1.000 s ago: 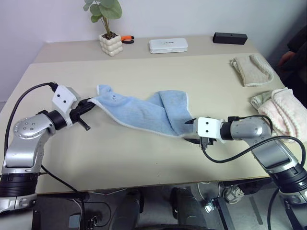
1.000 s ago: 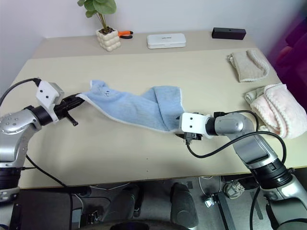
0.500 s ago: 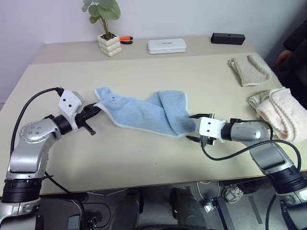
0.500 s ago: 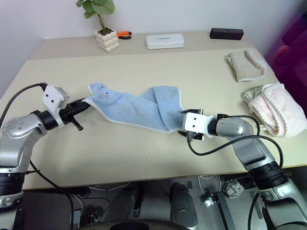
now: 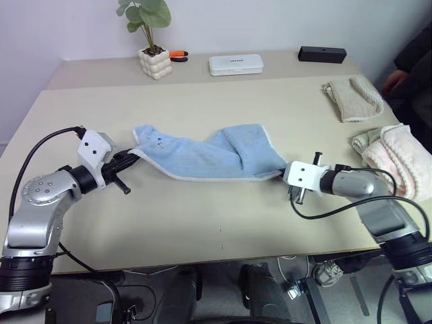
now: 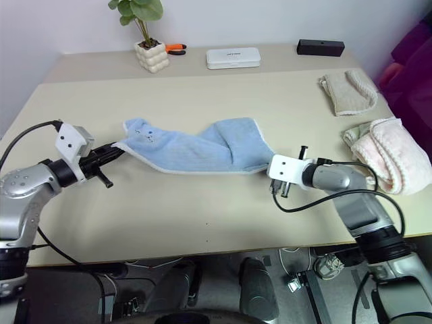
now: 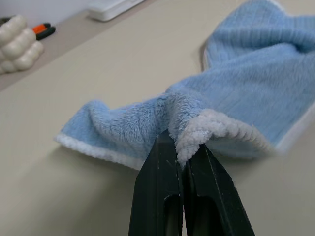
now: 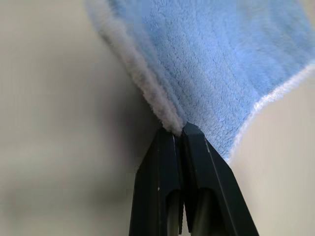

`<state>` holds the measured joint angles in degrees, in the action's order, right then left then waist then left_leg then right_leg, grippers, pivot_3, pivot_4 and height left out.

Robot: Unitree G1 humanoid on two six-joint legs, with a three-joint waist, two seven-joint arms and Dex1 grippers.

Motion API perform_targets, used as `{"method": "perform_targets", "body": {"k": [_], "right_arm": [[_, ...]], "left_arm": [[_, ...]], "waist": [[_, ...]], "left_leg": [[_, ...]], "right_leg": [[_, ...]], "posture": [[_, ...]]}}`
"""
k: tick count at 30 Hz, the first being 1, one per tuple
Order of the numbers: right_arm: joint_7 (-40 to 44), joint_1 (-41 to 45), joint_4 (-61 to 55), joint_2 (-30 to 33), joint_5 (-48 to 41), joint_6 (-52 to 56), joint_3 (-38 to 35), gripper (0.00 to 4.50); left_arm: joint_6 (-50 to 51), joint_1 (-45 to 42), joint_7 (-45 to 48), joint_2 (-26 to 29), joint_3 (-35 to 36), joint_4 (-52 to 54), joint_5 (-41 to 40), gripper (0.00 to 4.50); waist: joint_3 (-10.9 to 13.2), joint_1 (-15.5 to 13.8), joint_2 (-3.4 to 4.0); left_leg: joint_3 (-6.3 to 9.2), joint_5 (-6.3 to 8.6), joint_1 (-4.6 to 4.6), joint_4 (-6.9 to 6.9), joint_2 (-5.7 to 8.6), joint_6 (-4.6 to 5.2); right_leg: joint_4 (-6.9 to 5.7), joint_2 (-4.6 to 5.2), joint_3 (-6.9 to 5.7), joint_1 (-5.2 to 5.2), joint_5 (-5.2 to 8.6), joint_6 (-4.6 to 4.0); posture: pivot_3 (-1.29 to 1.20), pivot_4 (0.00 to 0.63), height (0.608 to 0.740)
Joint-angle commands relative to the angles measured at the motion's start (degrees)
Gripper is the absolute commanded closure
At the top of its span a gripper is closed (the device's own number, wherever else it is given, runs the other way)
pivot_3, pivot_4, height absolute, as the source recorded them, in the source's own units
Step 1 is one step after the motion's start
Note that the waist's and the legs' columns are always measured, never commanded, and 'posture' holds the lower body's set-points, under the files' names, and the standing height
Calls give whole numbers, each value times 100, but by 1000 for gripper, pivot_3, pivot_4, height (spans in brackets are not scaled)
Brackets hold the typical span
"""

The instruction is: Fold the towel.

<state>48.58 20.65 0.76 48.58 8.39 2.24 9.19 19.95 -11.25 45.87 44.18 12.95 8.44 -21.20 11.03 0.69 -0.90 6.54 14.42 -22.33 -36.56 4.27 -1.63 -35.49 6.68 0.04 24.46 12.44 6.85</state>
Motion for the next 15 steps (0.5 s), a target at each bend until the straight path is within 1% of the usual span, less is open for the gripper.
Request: {"method": "perform_targets", "body": {"k": [1, 2, 4, 7, 9, 10, 11, 12, 14, 15], "right_arm": [[-9, 554, -19, 153, -162, -89, -454, 4455], [-121, 821, 194, 167, -74, -169, -488, 4455], [-608, 1692, 946, 166, 311, -495, -464, 4455], [-1717, 3535, 2455, 91, 998, -1017, -321, 4455], [-2118, 4287, 3125, 72, 1210, -1309, -239, 4455], [-2211, 4478, 3340, 63, 1247, -1426, -208, 4455], [-2272, 4588, 3500, 54, 1273, -1525, -178, 4455], [-2265, 4785, 3578, 51, 1223, -1596, -215, 4455], [-2006, 4955, 3492, 86, 1023, -1670, -301, 4455], [-1710, 4777, 3289, 121, 833, -1652, -343, 4455]], "left_arm": [[-101, -187, 122, 231, 237, -95, -18, 4500], [-248, -366, 103, 260, 195, -261, 73, 4500], [-668, -1288, -282, 119, 49, -991, 398, 4500], [-1890, -3510, -1591, -270, -126, -2870, 1218, 4500], [-2590, -4444, -2146, -353, -182, -3847, 1604, 4500], [-2858, -4682, -2269, -360, -201, -4174, 1705, 4500], [-3049, -4818, -2324, -366, -217, -4409, 1757, 4500], [-3240, -5151, -2415, -328, -158, -4756, 1746, 4500], [-3474, -5568, -2295, -184, -37, -5208, 1625, 4500], [-3508, -5419, -1897, -88, 8, -5197, 1456, 4500]], "waist": [[2, 9, 3], [2, 17, 3], [5, 3, 3], [23, -75, 4], [24, -87, -5], [9, -74, -9], [-11, -51, -14], [-19, -7, -13], [-17, 34, -12], [-10, 64, -10]], "left_leg": [[-1, 0, 0, 0, 0, 0], [-2, 0, 0, -1, 0, 0], [-4, -1, 2, -3, -2, -1], [6, -6, -16, -35, 13, -10], [9, -14, -57, -46, 16, -22], [6, -35, -78, -44, 15, -60], [-1, -31, -82, -31, 15, -54], [-7, -19, -81, -18, 15, -53], [-22, 6, -84, -20, 18, -40], [-34, 10, -99, -25, 23, -32]], "right_leg": [[1, 0, 0, 0, 0, 0], [0, 0, 0, 0, 0, 0], [-2, -3, -2, 0, -2, -2], [-10, -4, -15, 3, -17, 3], [1, -11, -17, 35, -46, 4], [11, -10, -15, 57, -60, 7], [27, -7, -14, 64, -60, 8], [31, -5, -15, 64, -57, 11], [38, 1, -16, 65, -52, 20], [40, 7, -17, 81, -51, 22]], "posture": [[0, 150, 740], [0, 150, 740], [0, 150, 740], [0, 150, 740], [0, 150, 740], [0, 150, 740], [0, 150, 740], [0, 150, 740], [0, 150, 740], [0, 150, 740]]}}
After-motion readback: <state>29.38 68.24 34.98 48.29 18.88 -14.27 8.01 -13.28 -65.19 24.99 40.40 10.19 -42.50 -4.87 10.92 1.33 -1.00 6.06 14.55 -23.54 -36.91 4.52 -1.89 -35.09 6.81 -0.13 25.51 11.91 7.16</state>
